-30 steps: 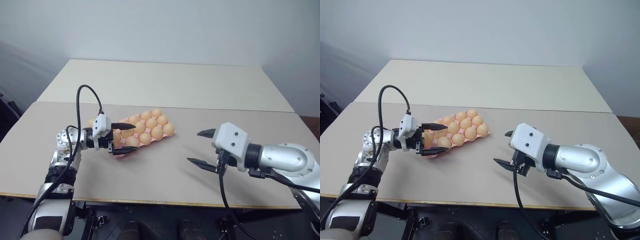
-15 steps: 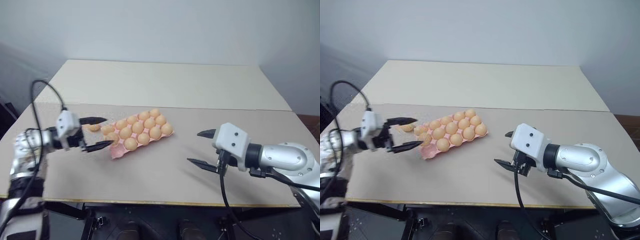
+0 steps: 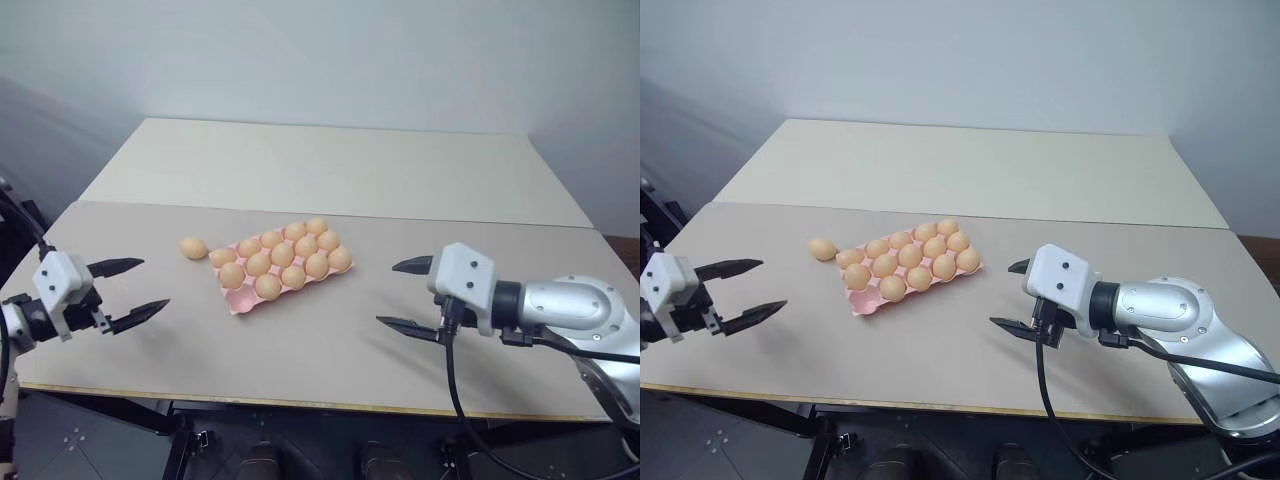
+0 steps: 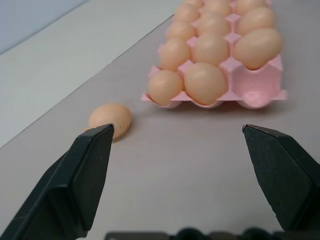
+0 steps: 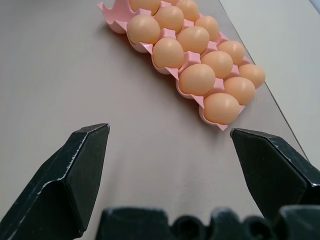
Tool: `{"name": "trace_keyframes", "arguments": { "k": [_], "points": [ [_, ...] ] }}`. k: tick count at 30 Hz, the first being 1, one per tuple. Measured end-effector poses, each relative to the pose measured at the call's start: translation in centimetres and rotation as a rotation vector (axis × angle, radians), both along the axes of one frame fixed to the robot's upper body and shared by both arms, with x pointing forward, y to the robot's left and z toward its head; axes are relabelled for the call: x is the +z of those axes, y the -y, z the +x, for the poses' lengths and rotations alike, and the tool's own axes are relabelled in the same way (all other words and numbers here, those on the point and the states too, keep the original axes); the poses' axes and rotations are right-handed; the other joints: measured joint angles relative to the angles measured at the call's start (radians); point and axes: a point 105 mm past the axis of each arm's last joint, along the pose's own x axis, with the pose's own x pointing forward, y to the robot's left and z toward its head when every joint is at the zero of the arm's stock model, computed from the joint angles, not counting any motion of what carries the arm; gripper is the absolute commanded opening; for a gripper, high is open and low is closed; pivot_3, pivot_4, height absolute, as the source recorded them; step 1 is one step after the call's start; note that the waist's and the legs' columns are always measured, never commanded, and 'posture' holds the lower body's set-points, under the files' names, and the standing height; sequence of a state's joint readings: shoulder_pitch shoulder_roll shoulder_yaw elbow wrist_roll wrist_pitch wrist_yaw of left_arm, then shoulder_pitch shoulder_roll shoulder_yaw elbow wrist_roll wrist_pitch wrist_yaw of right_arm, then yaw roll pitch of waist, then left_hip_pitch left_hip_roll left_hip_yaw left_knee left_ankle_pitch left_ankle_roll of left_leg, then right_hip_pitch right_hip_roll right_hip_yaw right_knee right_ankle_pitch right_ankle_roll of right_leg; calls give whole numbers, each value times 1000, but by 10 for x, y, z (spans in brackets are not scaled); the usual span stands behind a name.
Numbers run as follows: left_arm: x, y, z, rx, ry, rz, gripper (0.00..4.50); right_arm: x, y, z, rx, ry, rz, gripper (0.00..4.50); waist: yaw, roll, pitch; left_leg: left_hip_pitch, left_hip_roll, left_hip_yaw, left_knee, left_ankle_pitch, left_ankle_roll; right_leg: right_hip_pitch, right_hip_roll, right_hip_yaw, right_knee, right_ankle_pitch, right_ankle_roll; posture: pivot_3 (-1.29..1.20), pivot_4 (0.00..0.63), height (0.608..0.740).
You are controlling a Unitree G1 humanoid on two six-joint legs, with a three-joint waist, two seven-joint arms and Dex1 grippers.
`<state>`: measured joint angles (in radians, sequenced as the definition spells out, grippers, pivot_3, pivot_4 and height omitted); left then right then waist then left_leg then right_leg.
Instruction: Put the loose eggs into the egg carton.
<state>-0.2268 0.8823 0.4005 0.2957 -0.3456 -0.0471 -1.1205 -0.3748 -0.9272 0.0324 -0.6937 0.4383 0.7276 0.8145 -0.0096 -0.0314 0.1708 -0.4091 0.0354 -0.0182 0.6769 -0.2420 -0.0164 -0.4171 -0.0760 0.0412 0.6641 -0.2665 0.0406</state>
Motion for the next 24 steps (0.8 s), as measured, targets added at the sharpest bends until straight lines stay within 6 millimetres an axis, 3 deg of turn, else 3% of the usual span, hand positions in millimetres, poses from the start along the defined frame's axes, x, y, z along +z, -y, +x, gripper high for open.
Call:
{"name": "trace_keyframes", "arguments": {
  "k": [10,24],
  "points": [
    [-21,-5,61,160,-34,-13,4476,3,1,7,-24,18,4,4500,-6,-1,0,-2,-1,0,0,0,0,-2,0,0,0,0,0,0,150,740],
    [-46,7,91,193,-97,8,4476,-1,5,4,-70,-3,1,4500,-5,-1,-1,-3,-1,0,1,0,0,-2,0,0,0,0,0,0,150,740]
  ]
}}
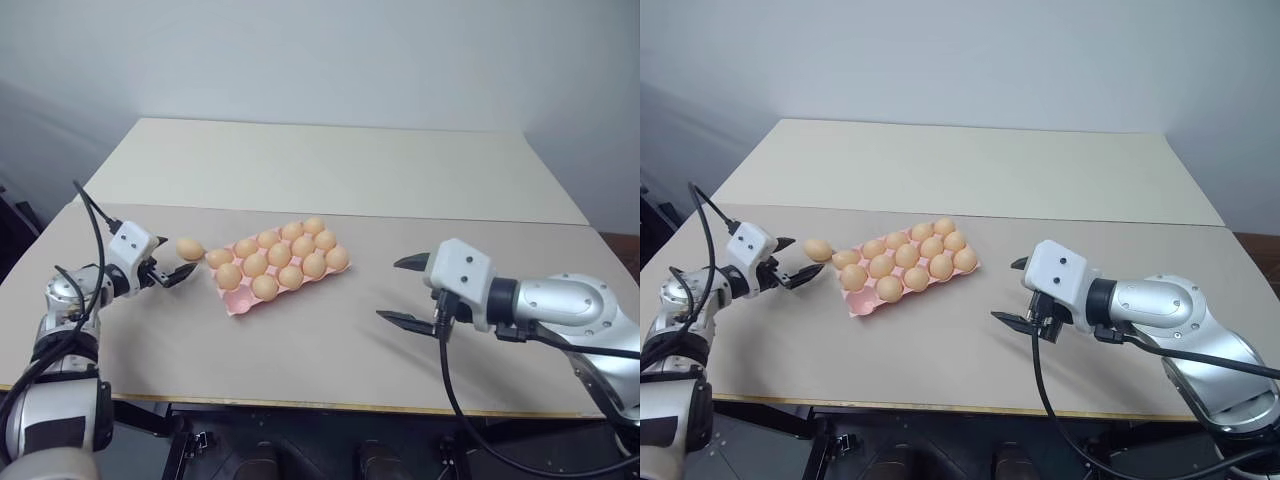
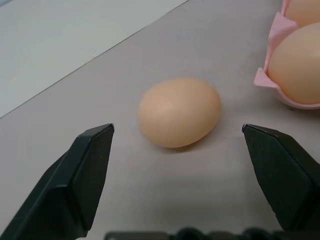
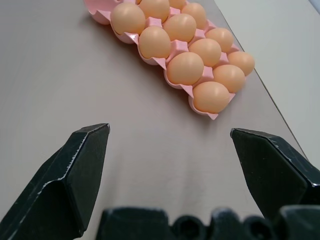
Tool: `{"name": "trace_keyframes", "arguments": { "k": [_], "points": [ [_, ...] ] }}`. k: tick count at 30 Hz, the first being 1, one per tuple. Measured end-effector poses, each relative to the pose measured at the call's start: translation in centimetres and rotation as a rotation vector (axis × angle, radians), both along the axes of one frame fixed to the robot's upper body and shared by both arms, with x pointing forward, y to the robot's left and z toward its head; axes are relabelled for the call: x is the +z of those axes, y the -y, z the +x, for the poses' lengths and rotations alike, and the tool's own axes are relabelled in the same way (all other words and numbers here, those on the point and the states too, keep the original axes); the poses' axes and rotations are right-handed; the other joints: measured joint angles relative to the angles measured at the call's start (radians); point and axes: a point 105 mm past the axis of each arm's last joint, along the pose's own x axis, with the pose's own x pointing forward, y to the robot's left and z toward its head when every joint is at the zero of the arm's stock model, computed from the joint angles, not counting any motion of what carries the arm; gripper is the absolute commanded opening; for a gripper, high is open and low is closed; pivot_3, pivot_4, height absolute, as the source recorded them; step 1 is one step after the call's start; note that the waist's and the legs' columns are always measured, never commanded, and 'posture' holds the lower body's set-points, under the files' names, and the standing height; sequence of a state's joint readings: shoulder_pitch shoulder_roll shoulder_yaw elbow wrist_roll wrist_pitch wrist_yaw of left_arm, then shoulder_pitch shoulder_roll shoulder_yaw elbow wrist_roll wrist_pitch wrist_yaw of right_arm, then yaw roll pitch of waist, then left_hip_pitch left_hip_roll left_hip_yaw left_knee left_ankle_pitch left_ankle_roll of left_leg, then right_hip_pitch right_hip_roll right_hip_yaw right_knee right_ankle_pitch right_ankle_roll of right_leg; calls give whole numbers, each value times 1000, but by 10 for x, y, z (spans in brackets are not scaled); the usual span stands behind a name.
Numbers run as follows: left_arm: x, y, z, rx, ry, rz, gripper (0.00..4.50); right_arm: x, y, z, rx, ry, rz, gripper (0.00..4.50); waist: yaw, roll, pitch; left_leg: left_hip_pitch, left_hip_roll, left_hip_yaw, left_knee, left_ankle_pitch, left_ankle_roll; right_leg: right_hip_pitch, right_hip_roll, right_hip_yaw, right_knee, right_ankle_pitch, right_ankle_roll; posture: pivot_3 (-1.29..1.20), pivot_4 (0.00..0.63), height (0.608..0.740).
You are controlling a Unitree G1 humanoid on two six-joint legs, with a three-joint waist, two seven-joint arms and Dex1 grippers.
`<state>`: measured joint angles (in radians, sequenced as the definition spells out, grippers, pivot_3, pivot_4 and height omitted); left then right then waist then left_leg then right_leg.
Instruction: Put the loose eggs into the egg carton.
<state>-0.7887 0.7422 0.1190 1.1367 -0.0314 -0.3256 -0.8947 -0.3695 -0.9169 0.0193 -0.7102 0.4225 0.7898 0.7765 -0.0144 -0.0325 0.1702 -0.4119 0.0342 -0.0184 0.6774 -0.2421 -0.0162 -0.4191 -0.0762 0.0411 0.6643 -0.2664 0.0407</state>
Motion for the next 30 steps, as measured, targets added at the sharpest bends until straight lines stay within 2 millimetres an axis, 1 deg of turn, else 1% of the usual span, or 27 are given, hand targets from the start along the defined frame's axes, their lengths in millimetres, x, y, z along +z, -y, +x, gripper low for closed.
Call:
{"name": "trace_keyframes", "arguments": {
  "k": [5,8,10,12,20,23,24,27,28,30],
  "points": [
    [-9,10,6,-8,-27,6,4476,2,3,2,-27,3,6,4500,0,0,0,0,0,0,0,0,0,0,0,0,0,0,0,0,150,740],
    [-7,14,12,9,-17,42,4476,5,6,3,-44,16,11,4500,1,0,0,0,0,0,0,0,0,0,0,0,0,0,0,0,150,740],
    [-6,15,16,30,-4,43,4476,6,7,3,-50,19,11,4500,1,0,0,0,0,0,0,0,0,0,0,0,0,0,0,0,150,740],
    [-6,21,21,44,8,26,4476,5,7,3,-57,16,10,4500,2,0,0,0,0,0,0,0,0,0,0,0,0,0,0,0,150,740],
    [-7,31,30,78,17,17,4476,8,12,4,-85,19,3,4500,5,-1,0,0,-1,-1,1,0,0,1,-1,-1,1,0,0,0,150,740],
    [-6,33,34,98,15,29,3891,10,14,4,-98,27,4,4500,5,-1,-1,1,-1,-1,1,0,0,2,0,-1,0,0,0,0,150,740],
    [-6,34,35,101,15,30,3628,10,14,4,-100,27,4,4500,4,-1,-1,1,-1,-1,1,0,0,2,0,-1,0,0,0,0,150,740],
    [-7,34,35,101,11,34,2639,8,15,4,-110,23,3,4500,1,-1,-1,1,-1,-1,1,0,0,2,0,-1,0,0,0,0,150,740],
    [-8,34,35,100,10,39,2488,7,15,4,-115,18,2,4500,0,-1,-1,1,-1,-1,1,0,0,2,0,-1,0,0,0,0,150,740],
    [-8,34,34,99,8,46,2418,5,17,4,-123,10,2,4500,0,-1,-1,1,-1,-1,1,0,0,2,0,-1,1,0,0,0,150,740]
  ]
}}
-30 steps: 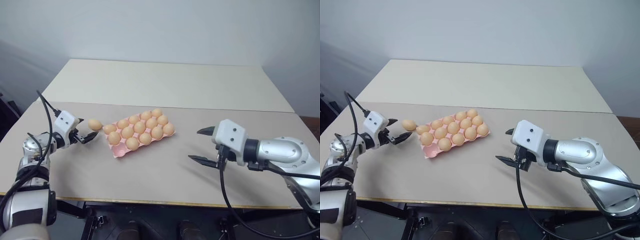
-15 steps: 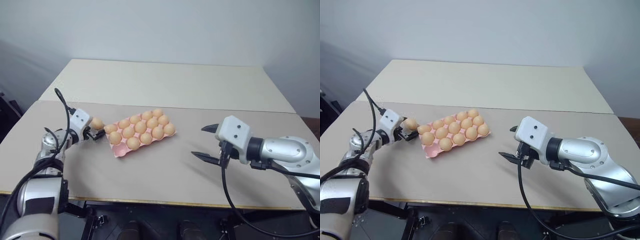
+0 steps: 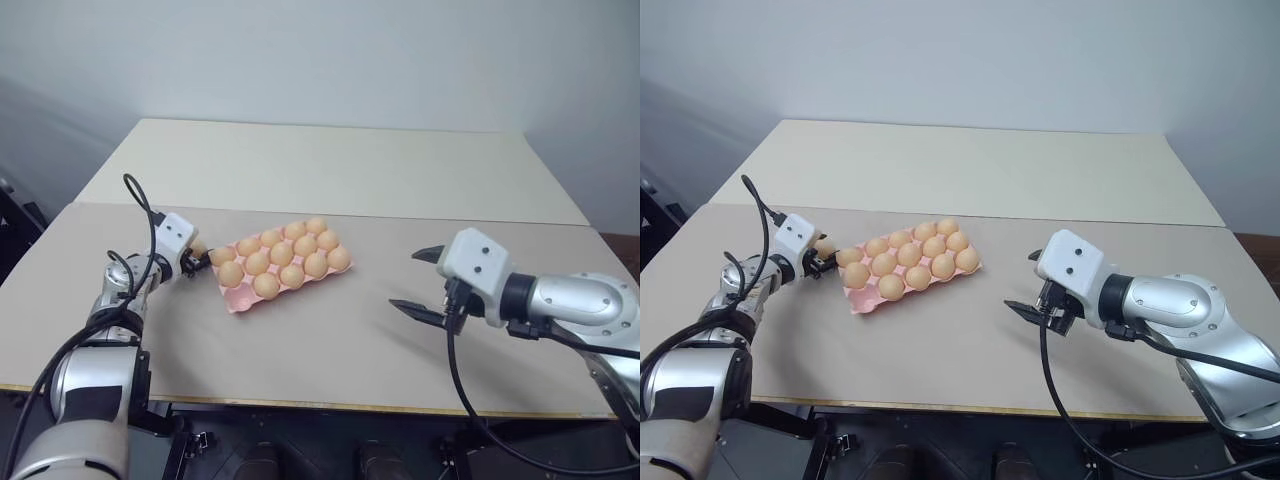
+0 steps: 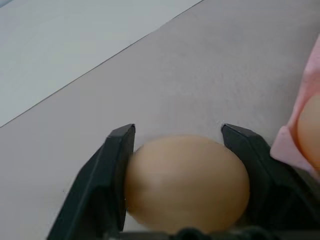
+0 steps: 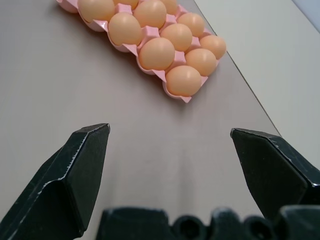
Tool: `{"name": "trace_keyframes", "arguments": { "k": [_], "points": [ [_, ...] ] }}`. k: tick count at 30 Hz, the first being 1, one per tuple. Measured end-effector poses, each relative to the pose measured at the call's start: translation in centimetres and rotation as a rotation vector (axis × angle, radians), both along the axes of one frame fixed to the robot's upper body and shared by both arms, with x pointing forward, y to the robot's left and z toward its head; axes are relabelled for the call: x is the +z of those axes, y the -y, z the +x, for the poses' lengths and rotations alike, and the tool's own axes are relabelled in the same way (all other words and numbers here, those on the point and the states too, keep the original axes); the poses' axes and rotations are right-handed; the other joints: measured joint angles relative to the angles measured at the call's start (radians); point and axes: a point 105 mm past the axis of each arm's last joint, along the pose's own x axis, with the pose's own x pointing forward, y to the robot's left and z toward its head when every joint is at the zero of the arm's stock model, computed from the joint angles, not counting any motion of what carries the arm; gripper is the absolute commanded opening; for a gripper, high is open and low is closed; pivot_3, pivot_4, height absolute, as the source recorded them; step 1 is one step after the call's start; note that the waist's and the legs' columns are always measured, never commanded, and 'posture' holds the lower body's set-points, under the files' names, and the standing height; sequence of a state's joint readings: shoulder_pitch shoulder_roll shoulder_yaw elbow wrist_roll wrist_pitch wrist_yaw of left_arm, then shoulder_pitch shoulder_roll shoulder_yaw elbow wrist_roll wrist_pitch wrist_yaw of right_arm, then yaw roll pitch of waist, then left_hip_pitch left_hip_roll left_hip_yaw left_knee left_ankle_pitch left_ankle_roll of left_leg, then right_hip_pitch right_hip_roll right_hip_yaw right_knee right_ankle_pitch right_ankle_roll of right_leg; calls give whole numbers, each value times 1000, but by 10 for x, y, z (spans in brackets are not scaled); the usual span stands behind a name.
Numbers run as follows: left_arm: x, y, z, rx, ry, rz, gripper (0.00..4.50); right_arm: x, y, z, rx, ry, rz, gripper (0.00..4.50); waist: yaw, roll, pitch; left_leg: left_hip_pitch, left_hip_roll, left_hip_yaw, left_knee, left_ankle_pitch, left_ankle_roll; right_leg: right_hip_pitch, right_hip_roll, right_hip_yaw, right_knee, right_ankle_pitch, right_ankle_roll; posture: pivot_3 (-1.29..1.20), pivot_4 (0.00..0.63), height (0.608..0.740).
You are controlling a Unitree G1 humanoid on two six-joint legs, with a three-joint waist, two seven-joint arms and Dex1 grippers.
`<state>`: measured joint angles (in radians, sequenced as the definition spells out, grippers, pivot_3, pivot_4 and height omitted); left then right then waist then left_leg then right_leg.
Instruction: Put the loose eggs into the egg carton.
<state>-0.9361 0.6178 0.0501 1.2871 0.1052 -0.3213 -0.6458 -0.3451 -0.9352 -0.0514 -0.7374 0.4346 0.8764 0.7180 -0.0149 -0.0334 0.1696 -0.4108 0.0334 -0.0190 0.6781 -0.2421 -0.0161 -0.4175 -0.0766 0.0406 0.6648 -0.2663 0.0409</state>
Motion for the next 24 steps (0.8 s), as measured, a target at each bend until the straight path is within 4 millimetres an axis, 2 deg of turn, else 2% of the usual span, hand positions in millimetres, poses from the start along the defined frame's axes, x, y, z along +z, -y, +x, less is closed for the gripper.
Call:
{"name": "trace_keyframes", "arguments": {
  "k": [5,13,15,17,20,22,24],
  "points": [
    [1,-7,-4,-6,-7,34,2418,0,0,0,-2,1,0,4500,-6,0,0,0,0,0,0,0,0,0,0,0,0,0,0,0,150,740],
    [3,-58,-33,42,-29,110,2418,0,0,0,-2,0,1,4500,-28,0,0,1,1,0,-1,0,0,-1,0,1,0,0,0,0,150,740],
    [3,-64,-39,42,-28,85,2418,-1,0,0,-2,-1,3,4500,-26,0,0,0,1,0,-1,0,0,-1,0,1,0,0,0,0,150,740],
    [7,-63,-43,10,-4,19,2418,-1,-1,0,0,-2,6,4500,-22,0,0,-1,1,0,0,0,0,-1,0,0,0,0,0,0,150,740],
    [28,-54,-49,-85,84,-115,2418,-2,-3,1,7,-3,15,4500,-12,0,0,-3,1,0,0,0,0,-3,0,0,0,0,0,0,150,740],
    [42,-44,-52,-165,136,-193,2418,-3,-5,2,17,-4,17,4500,-6,0,0,-3,1,0,0,0,0,-2,0,0,0,0,0,0,150,740],
    [45,-32,-59,-259,152,-267,2418,-4,-6,3,22,-5,18,4500,-5,0,0,-3,1,0,0,0,0,-2,0,0,0,0,0,0,150,740]
  ]
}}
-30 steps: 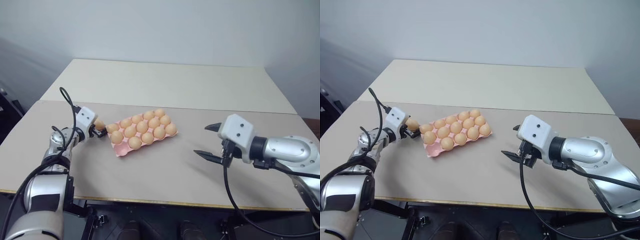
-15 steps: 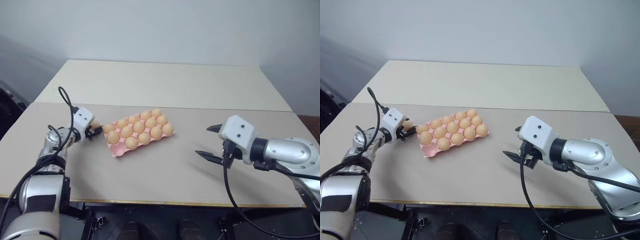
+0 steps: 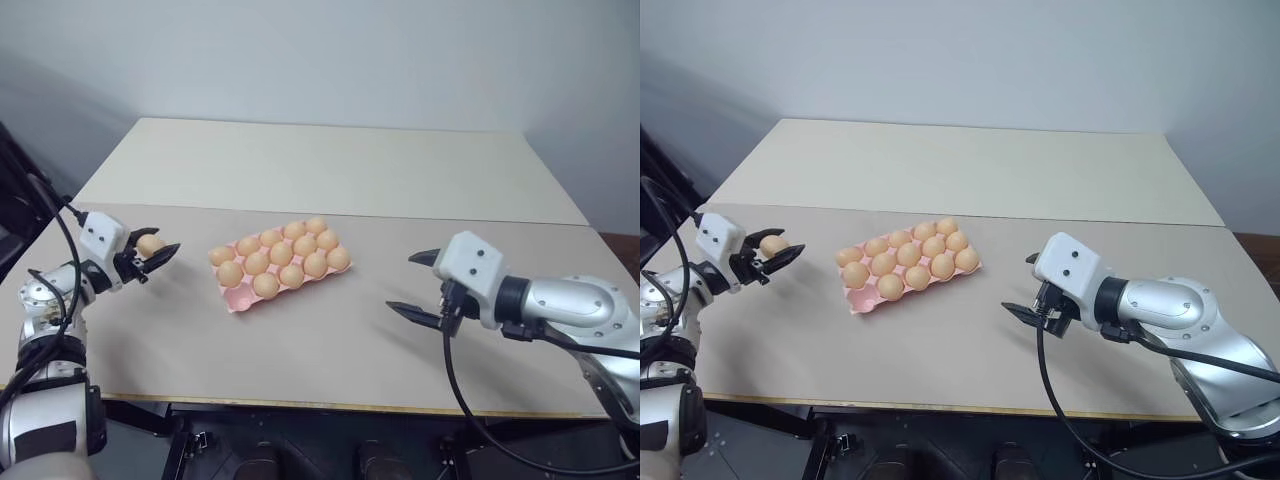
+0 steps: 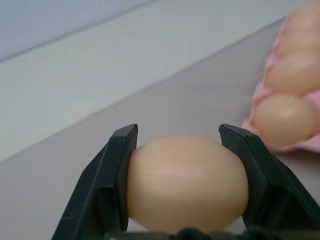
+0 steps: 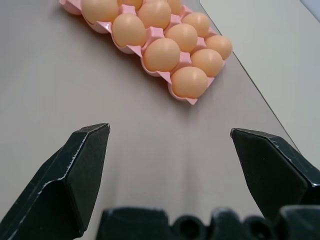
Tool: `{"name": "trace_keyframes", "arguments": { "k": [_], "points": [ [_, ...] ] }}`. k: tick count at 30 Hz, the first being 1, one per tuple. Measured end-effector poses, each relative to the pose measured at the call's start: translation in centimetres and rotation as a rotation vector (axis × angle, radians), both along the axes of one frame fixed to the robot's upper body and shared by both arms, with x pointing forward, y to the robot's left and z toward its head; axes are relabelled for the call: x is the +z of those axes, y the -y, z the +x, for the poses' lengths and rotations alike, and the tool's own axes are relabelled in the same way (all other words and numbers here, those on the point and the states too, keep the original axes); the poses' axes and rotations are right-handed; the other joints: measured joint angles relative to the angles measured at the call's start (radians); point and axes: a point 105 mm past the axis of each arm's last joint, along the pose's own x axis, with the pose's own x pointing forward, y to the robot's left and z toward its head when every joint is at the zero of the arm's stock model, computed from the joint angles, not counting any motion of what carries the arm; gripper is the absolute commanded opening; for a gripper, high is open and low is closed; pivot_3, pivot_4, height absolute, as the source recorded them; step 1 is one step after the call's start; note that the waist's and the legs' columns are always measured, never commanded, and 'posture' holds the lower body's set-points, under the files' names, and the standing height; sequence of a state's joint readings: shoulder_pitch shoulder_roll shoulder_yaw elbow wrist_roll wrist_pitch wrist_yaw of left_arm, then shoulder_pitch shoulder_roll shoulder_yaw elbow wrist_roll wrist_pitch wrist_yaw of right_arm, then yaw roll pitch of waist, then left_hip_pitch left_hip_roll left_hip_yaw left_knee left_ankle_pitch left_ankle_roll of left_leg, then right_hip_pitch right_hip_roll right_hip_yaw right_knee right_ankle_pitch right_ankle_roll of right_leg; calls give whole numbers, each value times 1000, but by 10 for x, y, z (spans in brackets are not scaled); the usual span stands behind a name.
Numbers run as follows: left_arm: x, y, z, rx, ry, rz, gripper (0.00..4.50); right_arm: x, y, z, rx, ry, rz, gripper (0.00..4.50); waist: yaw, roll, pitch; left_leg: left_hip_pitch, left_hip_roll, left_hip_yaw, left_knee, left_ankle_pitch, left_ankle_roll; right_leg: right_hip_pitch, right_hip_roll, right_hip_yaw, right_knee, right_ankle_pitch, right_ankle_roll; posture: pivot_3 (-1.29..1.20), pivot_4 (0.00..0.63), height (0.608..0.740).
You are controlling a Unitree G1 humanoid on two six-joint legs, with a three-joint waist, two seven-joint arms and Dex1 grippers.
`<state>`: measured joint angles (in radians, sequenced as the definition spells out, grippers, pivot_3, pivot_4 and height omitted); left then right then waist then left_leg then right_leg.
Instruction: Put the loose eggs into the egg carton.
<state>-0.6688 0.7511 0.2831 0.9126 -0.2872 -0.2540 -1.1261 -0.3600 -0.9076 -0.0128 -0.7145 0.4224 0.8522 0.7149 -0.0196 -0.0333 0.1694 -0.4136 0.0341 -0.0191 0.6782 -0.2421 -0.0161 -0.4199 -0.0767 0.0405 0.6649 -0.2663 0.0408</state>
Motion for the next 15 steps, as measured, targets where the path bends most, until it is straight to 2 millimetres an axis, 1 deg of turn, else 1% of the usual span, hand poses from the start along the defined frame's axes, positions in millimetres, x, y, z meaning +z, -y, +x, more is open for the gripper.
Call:
{"name": "trace_keyframes", "arguments": {
  "k": [2,4,6,7,10,15],
  "points": [
    [-6,14,-8,-98,-16,-51,2418,1,0,1,0,9,-1,4500,1,0,0,0,0,0,0,0,0,0,0,0,0,0,0,0,150,740],
    [-12,38,-21,-249,-29,-118,2418,3,-1,2,2,18,3,4500,1,0,0,0,0,0,0,0,0,0,0,0,0,0,0,0,150,740],
    [-9,58,-34,-380,-27,-157,2418,3,-1,2,-1,23,5,4500,1,0,0,0,0,0,1,0,0,0,0,0,0,0,0,0,150,740],
    [-7,64,-36,-417,-24,-164,2418,3,-1,2,-4,25,5,4500,2,0,0,0,0,-1,1,0,0,0,0,0,0,0,0,0,150,740],
    [1,78,-39,-480,-9,-135,2418,2,-1,2,-12,31,10,4500,5,0,0,2,0,-1,1,0,0,2,0,0,0,0,0,0,150,740],
    [-7,96,-31,-509,-24,-118,2418,-2,-1,-1,-23,29,11,4500,6,0,0,2,0,-1,1,0,0,2,0,0,0,0,0,0,150,740]
  ]
}}
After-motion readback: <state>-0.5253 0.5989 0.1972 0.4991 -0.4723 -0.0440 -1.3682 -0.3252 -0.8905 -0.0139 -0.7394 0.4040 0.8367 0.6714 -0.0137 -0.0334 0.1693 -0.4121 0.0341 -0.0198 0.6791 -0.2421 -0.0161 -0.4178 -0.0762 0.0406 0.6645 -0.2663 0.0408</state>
